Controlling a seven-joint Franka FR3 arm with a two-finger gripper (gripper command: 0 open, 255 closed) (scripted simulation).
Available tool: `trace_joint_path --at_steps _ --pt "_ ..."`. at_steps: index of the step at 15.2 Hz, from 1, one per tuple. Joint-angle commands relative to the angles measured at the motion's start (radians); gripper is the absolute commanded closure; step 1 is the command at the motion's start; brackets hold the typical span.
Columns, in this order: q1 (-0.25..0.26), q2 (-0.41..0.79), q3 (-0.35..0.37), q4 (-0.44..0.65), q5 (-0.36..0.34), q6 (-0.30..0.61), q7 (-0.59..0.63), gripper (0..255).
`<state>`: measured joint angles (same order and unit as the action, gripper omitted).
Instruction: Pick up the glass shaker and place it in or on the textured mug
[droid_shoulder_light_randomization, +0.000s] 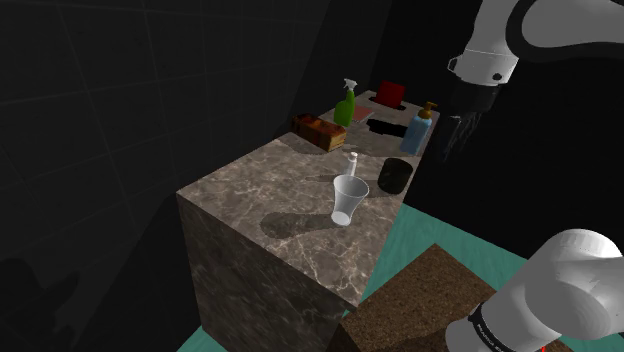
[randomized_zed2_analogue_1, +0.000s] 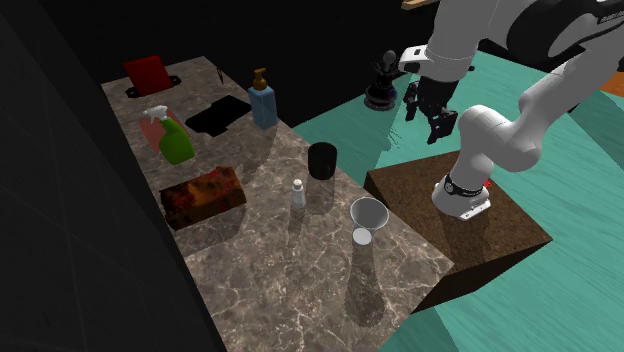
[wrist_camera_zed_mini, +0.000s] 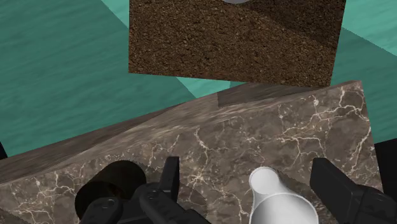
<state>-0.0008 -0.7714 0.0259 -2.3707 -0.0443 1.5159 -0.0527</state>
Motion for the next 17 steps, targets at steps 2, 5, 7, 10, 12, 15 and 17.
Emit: trace_joint_path --at_steps 2,5,7,10,12,15,17 --pt "-0.004 0.029 -0.006 0.0 0.0 0.033 0.0 0" --pt "-0.014 0.121 -0.025 0.007 0.001 0.129 -0.002 0" --pt "-0.021 0.186 -0.037 0.019 0.003 0.189 -0.004 0" --pt "-0.028 0.287 -0.054 0.047 0.01 0.273 -0.008 0" --pt "-0.033 0.357 -0.066 0.072 0.016 0.325 -0.012 0" --pt "-0.038 0.464 -0.083 0.12 0.03 0.394 -0.02 0" --pt "-0.042 0.537 -0.094 0.159 0.042 0.435 -0.027 0"
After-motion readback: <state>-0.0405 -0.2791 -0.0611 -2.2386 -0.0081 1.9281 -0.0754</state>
